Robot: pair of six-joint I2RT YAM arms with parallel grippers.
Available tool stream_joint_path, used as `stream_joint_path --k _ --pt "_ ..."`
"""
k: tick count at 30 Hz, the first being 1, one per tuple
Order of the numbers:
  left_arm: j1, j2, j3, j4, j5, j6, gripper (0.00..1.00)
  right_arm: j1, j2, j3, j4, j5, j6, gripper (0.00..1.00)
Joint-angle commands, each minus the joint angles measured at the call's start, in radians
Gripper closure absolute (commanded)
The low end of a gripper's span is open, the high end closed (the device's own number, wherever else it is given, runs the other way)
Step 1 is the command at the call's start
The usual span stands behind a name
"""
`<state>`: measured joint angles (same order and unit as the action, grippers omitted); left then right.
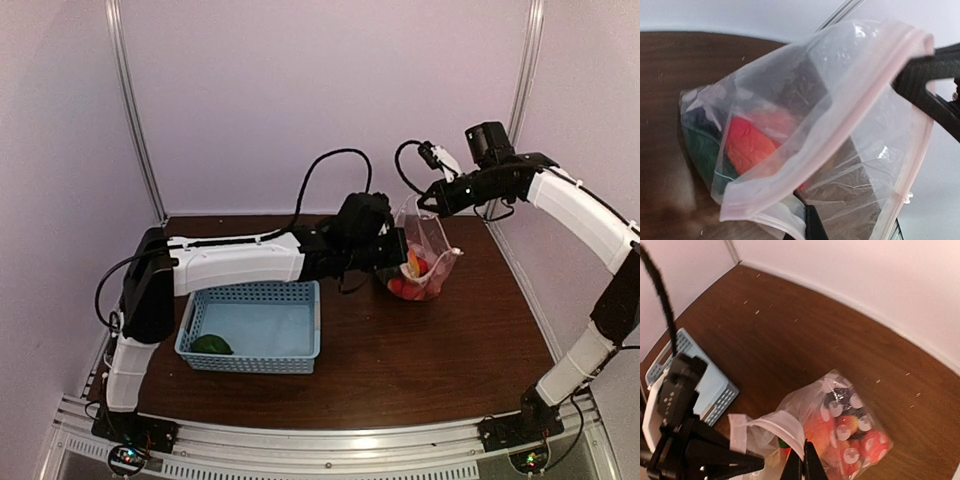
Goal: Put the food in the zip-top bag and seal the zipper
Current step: Adjust the zipper food storage bag at the center of the board.
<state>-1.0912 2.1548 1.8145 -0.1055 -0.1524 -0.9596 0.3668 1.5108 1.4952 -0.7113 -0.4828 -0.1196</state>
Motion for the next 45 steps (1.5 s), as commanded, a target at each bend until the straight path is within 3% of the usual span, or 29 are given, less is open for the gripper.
stream_joint_path --k 1,3,8,10,16,20,29,34,36,45 --pt "0.037 0.111 0.364 -0.085 -0.064 0.11 1.0 -0.111 0.095 0.337 -0.113 0.157 0.001 1.0" --pt "0.03 0.111 0.352 -0.014 -0.091 0.123 1.0 -0.108 0.048 0.329 -0.054 0.216 -0.01 1.0" --pt "0.038 0.108 0.17 0.092 -0.027 0.068 1.0 -0.083 -0.061 0.051 0.034 0.17 -0.053 1.0" --pt "0.038 0.096 0.11 0.096 0.004 0.084 0.78 -0.074 -0.064 -0.039 0.051 0.127 -0.062 1.0" --pt "0.027 -0.066 -0.082 0.003 0.03 0.188 0.48 -0.041 -0.079 -0.183 0.12 -0.012 -0.047 1.0" --pt "0.007 -0.257 -0.265 -0.129 -0.028 0.248 0.35 -0.041 -0.078 -0.22 0.187 -0.061 -0.029 1.0" --pt "0.01 -0.619 -0.556 -0.569 -0.178 0.152 0.32 -0.055 -0.094 -0.291 0.23 -0.132 -0.042 1.0" --pt "0.027 -0.73 -0.624 -0.831 -0.305 0.032 0.16 -0.058 -0.104 -0.307 0.238 -0.147 -0.052 1.0" --pt "0.04 -0.763 -0.664 -0.864 -0.299 0.005 0.09 -0.06 -0.11 -0.316 0.239 -0.151 -0.054 1.0" --pt "0.126 -0.866 -0.859 -0.857 -0.232 -0.088 0.04 -0.068 -0.144 -0.354 0.264 -0.173 -0.047 1.0"
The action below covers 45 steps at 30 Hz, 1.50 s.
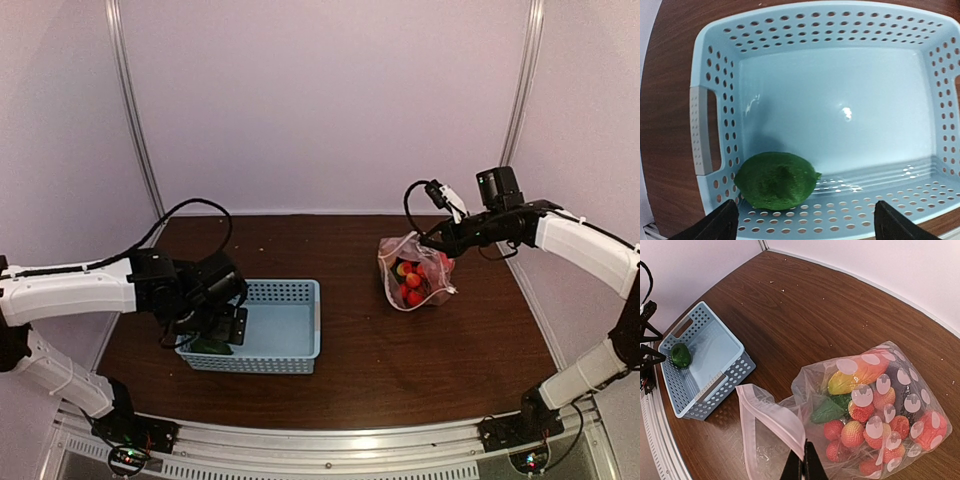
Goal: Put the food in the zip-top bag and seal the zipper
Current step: Adjust the zipper food storage bag at the center of the board, then place the fake fruit in the bin.
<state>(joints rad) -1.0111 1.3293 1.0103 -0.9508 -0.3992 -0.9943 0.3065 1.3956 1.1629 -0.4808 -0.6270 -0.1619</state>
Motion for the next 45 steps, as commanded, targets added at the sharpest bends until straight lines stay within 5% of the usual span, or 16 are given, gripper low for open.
stream_joint_path --k 1,9,18,27,35,45 --pt "0.06 -0.048 -0.07 0.001 0.03 -0.05 0.04 -0.008 -0.029 -0.024 0.036 -0.034 -0.004 1.0" --pt "0.124 -0.068 -0.147 0.103 0.087 -0.032 0.13 -0.01 -0.032 -0.028 0.039 -0.044 0.0 1.0" --pt "0.161 0.034 -0.175 0.181 0.136 -0.02 0.08 -0.01 -0.037 -0.036 0.045 -0.049 0.002 1.0" --pt "0.147 0.277 0.053 0.376 0.241 0.184 0.14 -0.015 -0.058 -0.039 0.046 -0.047 0.007 1.0" --pt "0.12 0.27 0.164 0.306 0.079 0.274 0.08 -0.023 -0.06 -0.046 0.05 -0.051 0.013 1.0" --pt "0.062 0.21 0.044 0.398 0.299 0.207 0.09 -0.026 -0.039 -0.049 0.054 -0.06 0.007 1.0"
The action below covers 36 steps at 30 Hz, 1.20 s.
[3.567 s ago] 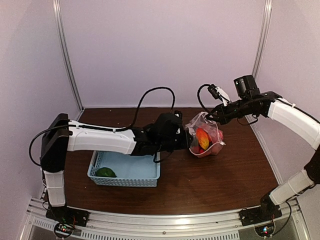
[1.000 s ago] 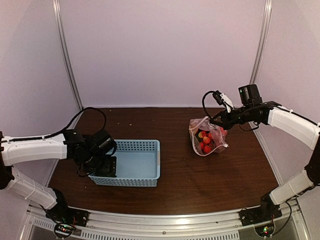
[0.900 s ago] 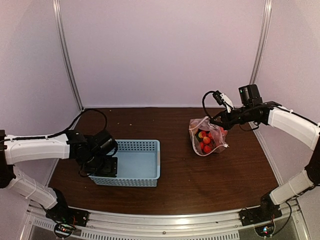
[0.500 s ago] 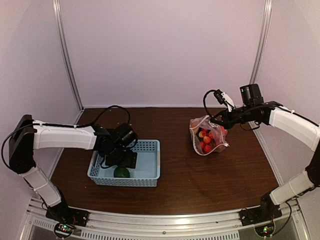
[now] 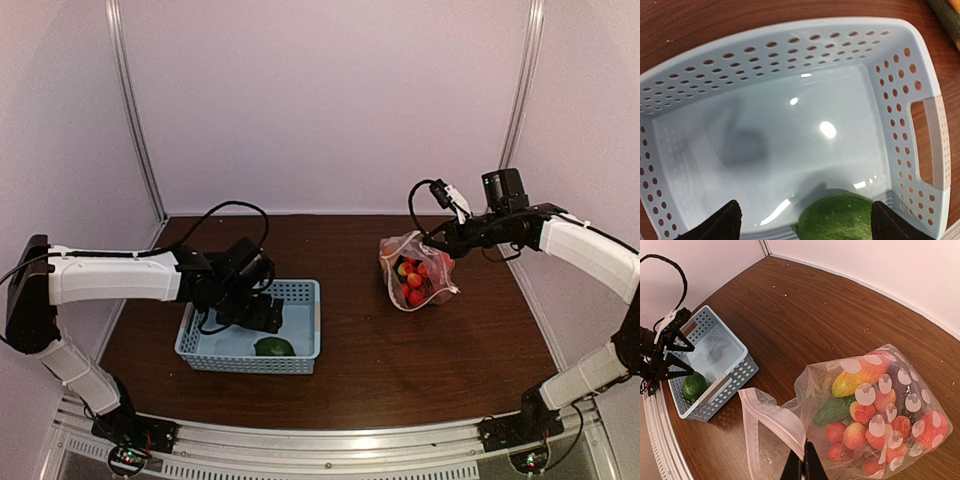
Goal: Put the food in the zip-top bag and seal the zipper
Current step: Place the fake fruit in the bin.
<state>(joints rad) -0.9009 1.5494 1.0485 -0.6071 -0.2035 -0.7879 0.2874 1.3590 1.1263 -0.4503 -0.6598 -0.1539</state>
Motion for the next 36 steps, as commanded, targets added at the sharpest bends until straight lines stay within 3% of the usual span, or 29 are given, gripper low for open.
stream_joint_path --k 1,8,11,17,24,29,36 --pt "-0.066 0.002 0.024 0.053 0.113 0.036 0.09 -0.006 -0.002 -0.011 0.022 -0.028 0.0 1.0" --pt "-0.095 0.12 0.182 -0.151 0.086 0.284 0.15 -0.007 -0.012 -0.018 0.022 -0.028 -0.002 1.0" --pt "-0.084 0.156 0.241 -0.268 0.034 0.316 0.15 -0.008 -0.015 -0.02 0.023 -0.026 -0.002 1.0" --pt "-0.07 0.196 0.282 -0.389 0.081 0.104 0.15 -0.011 -0.017 -0.022 0.02 -0.026 -0.006 1.0" --pt "-0.071 0.13 0.172 -0.237 0.13 -0.154 0.15 -0.011 -0.011 -0.023 0.022 -0.039 -0.007 1.0" --pt "-0.072 0.133 0.087 -0.15 0.203 -0.233 0.16 -0.013 -0.013 -0.026 0.022 -0.047 -0.005 1.0" --pt "-0.075 0.174 0.081 -0.092 0.25 -0.219 0.22 -0.013 -0.012 -0.028 0.023 -0.047 -0.006 1.0"
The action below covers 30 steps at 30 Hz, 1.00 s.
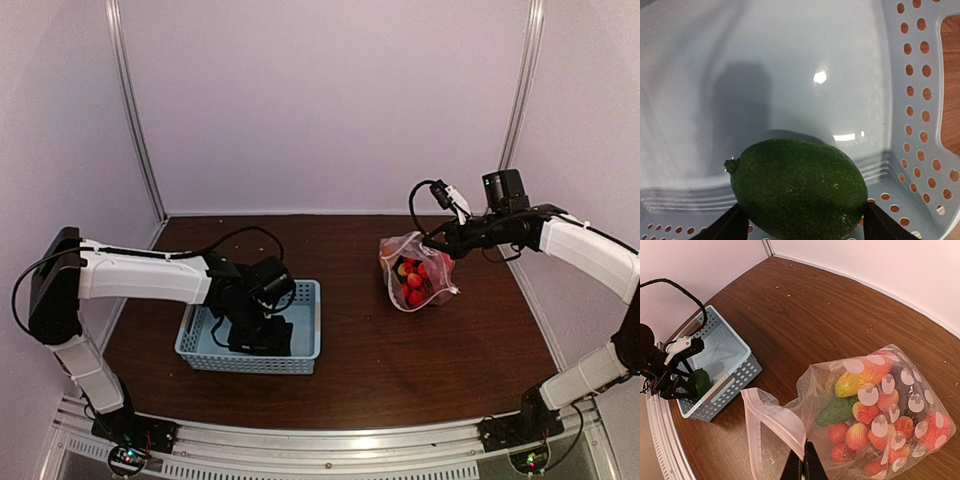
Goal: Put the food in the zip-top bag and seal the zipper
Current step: Place the fake fruit in the bin.
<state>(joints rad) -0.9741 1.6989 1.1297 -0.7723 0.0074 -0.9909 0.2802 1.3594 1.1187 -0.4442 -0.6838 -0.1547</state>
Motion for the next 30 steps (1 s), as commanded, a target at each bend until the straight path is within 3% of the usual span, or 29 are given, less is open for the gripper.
stream_joint_path --k 1,16,20,24,30 --pt "-0.001 0.032 0.009 0.076 0.03 -0.004 0.24 -0.005 -0.013 -0.02 0.016 -0.023 -0.005 1.0" --pt "0.009 0.153 0.208 0.038 -0.178 0.232 0.27 -0.007 -0.017 -0.022 0.016 -0.02 0.0 1.0" --pt "0.023 0.168 0.232 -0.014 -0.188 0.272 0.19 -0.007 -0.016 -0.025 0.018 -0.022 0.0 1.0" --pt "0.035 0.174 0.236 -0.025 -0.215 0.234 0.1 -0.007 -0.012 -0.023 0.018 -0.022 -0.001 1.0" --pt "0.039 0.16 0.193 0.074 -0.177 0.116 0.09 -0.007 -0.011 -0.025 0.016 -0.023 0.0 1.0"
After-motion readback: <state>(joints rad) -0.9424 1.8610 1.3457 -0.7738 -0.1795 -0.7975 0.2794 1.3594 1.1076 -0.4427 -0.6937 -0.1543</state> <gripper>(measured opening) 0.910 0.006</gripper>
